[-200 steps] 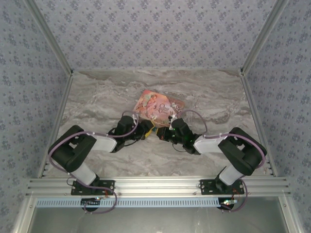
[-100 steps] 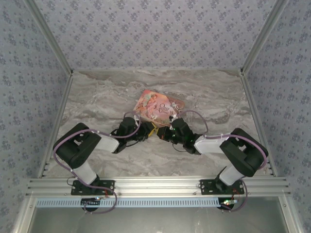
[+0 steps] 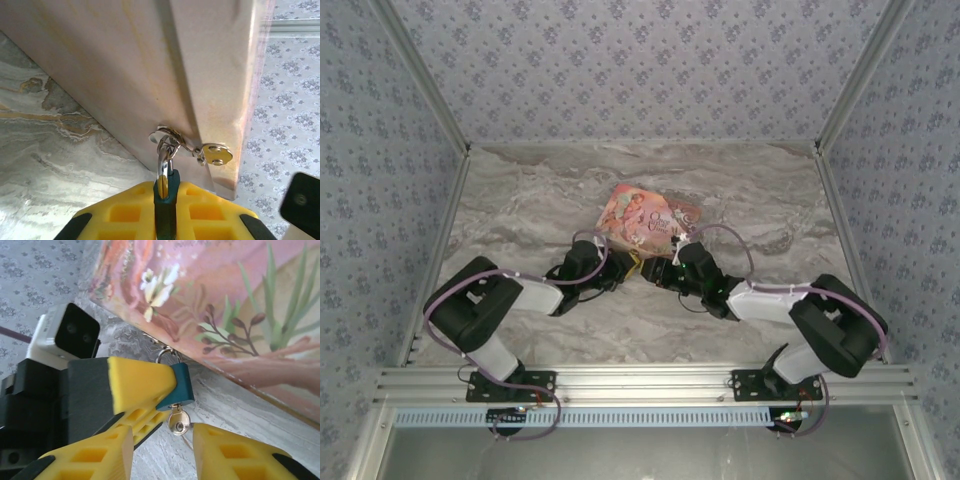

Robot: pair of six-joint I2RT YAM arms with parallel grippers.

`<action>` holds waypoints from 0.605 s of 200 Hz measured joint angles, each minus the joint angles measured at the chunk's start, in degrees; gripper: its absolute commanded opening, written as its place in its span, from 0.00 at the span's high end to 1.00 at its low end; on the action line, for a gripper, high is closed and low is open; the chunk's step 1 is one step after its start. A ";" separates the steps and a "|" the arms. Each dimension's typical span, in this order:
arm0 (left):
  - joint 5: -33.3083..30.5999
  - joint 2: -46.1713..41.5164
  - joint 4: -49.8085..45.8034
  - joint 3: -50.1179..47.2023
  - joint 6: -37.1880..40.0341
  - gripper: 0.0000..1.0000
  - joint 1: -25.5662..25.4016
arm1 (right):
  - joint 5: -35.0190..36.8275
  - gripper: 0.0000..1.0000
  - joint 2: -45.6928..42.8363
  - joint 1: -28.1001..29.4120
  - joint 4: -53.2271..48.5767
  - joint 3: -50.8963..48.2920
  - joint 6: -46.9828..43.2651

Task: Unlock the padlock with the key

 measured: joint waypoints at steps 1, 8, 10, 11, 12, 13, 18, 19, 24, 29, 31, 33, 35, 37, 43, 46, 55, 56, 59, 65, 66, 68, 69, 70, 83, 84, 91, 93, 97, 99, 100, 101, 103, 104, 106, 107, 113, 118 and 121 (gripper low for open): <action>0.00 -0.04 -0.04 0.00 0.00 1.00 0.00 | 0.02 0.62 -0.15 0.00 -0.17 -0.02 -0.20; -0.04 -0.44 -0.66 0.00 -0.02 1.00 0.00 | 0.57 0.61 -1.79 -0.04 -1.97 -0.15 -1.88; -0.07 -0.50 -0.85 0.00 -0.02 1.00 0.00 | 0.85 0.61 -2.29 -0.02 -2.51 -0.17 -2.54; -0.11 -0.55 -0.98 0.00 -0.04 1.00 0.00 | 0.96 0.61 -2.43 -0.02 -2.67 -0.17 -2.67; -0.15 -0.57 -1.03 0.00 -0.02 1.00 0.00 | 1.05 0.61 -2.58 -0.02 -2.84 -0.17 -2.78; -0.17 -0.63 -1.07 0.00 -0.02 1.00 0.00 | 1.18 0.61 -2.91 -0.02 -3.26 -0.17 -3.02; -0.22 -0.94 -1.64 0.00 -0.04 1.00 0.00 | 1.81 0.61 -4.11 -0.02 -4.72 -0.20 -4.48; -0.22 -0.96 -1.68 0.00 -0.07 1.00 0.00 | 1.90 0.61 -4.26 -0.02 -4.90 -0.20 -4.61; -0.24 -1.31 -2.27 0.02 -0.11 1.00 0.00 | 2.51 0.61 -5.60 -0.02 -6.43 -0.24 -6.19; -0.24 -1.66 -2.86 0.04 -0.22 1.00 0.00 | 3.21 0.60 -6.91 -0.04 -7.93 -0.28 -7.56; -0.24 -1.77 -3.10 0.07 -0.22 1.00 0.00 | 3.48 0.60 -7.50 -0.02 -8.57 -0.28 -8.17; -0.22 -1.92 -3.39 0.07 -0.22 1.00 0.00 | 3.82 0.59 -8.00 -0.02 -9.18 -0.28 -8.70; -0.22 -2.10 -3.65 0.07 -0.24 1.00 0.00 | 4.02 0.58 -8.57 -0.02 -9.75 -0.31 -9.20; -0.24 -2.23 -3.96 0.09 -0.24 1.00 0.00 | 4.37 0.58 -9.22 -0.04 -10.43 -0.33 -10.01; -0.22 -2.75 -4.76 0.11 -0.24 1.00 0.00 | 5.25 0.56 -10.97 -0.04 -12.15 -0.35 -11.93; -0.24 -2.97 -5.25 0.17 -0.26 1.00 0.00 | 5.79 0.56 -11.78 -0.04 -13.03 -0.35 -13.03; -0.22 -3.80 -6.86 0.48 -0.28 1.00 0.00 | 7.34 0.53 -14.80 -0.04 -15.52 -0.42 -15.91; -0.22 -3.89 -7.02 0.52 -0.28 1.00 0.00 | 7.48 0.53 -15.04 -0.04 -15.72 -0.42 -16.13; -0.24 -4.09 -7.56 0.70 -0.28 1.00 0.00 | 8.04 0.52 -15.93 -0.07 -16.39 -0.44 -17.22; -0.22 -4.52 -8.52 1.14 -0.44 1.00 0.00 | 9.07 0.51 -17.90 -0.17 -17.73 -0.48 -19.15; -0.22 -4.66 -8.79 1.27 -0.46 1.00 0.00 | 9.33 0.51 -18.38 -0.17 -18.01 -0.50 -19.65; -0.22 -4.79 -9.18 1.49 -0.46 1.00 0.00 | 9.57 0.50 -18.86 -0.17 -18.29 -0.52 -20.06; -0.22 -4.83 -9.29 1.57 -0.46 1.00 0.00 | 9.88 0.49 -19.39 -0.22 -18.56 -0.57 -20.48; -0.22 -4.94 -9.62 1.70 -0.50 1.00 0.00 | 10.03 0.49 -19.63 -0.24 -18.69 -0.61 -20.68; -0.24 -5.88 -11.91 3.10 -0.66 1.00 0.00 | 12.22 0.43 -23.89 -0.52 -20.37 -1.03 -24.76; -0.26 -5.92 -12.04 3.21 -0.66 1.00 0.00 | 12.31 0.43 -24.11 -0.57 -20.41 -1.07 -25.07; -0.44 -6.56 -13.25 3.93 -0.66 1.00 0.00 | 13.29 0.39 -26.27 -0.76 -21.05 -1.42 -27.23; -0.48 -6.75 -13.60 4.13 -0.66 1.00 0.00 | 13.44 0.38 -26.86 -0.85 -21.18 -1.51 -28.24; -0.52 -7.15 -14.32 4.50 -0.66 1.00 0.00 | 13.88 0.35 -28.11 -1.05 -21.55 -1.70 -29.40; -0.59 -7.37 -14.69 4.72 -0.66 1.00 0.00 | 14.03 0.34 -28.61 -1.14 -21.68 -1.79 -30.40; -0.63 -7.52 -14.91 4.85 -0.66 1.00 0.00 | 14.10 0.34 -28.79 -1.16 -21.73 -1.81 -30.69; -0.66 -7.61 -15.02 4.92 -0.66 1.00 0.00 | 14.21 0.33 -28.96 -1.18 -21.79 -1.84 -30.91; -0.66 -7.82 -15.37 5.11 -0.66 1.00 0.00 | 14.40 0.31 -29.59 -1.29 -21.92 -1.92 -31.34; -0.66 -7.89 -15.47 5.18 -0.66 1.00 0.00 | 14.38 0.30 -29.79 -1.33 -21.99 -1.95 -31.69; -0.70 -8.09 -15.80 5.38 -0.66 1.00 0.00 | 14.47 0.29 -30.27 -1.44 -22.08 -2.01 -32.83; -0.70 -8.15 -15.91 5.42 -0.66 1.00 0.00 | 14.53 0.28 -30.45 -1.46 -22.12 -2.01 -33.07; -0.85 -8.68 -16.76 5.92 -0.66 1.00 0.00 | 14.71 0.24 -31.71 -1.70 -22.49 -2.10 -35.23; -0.85 -8.98 -17.29 6.27 -0.66 1.00 0.00 | 14.82 0.22 -32.72 -1.92 -22.80 -2.12 -36.94; -0.87 -9.18 -17.70 6.47 -0.70 1.00 0.00 | 14.86 0.21 -33.22 -2.03 -22.88 -2.12 -38.14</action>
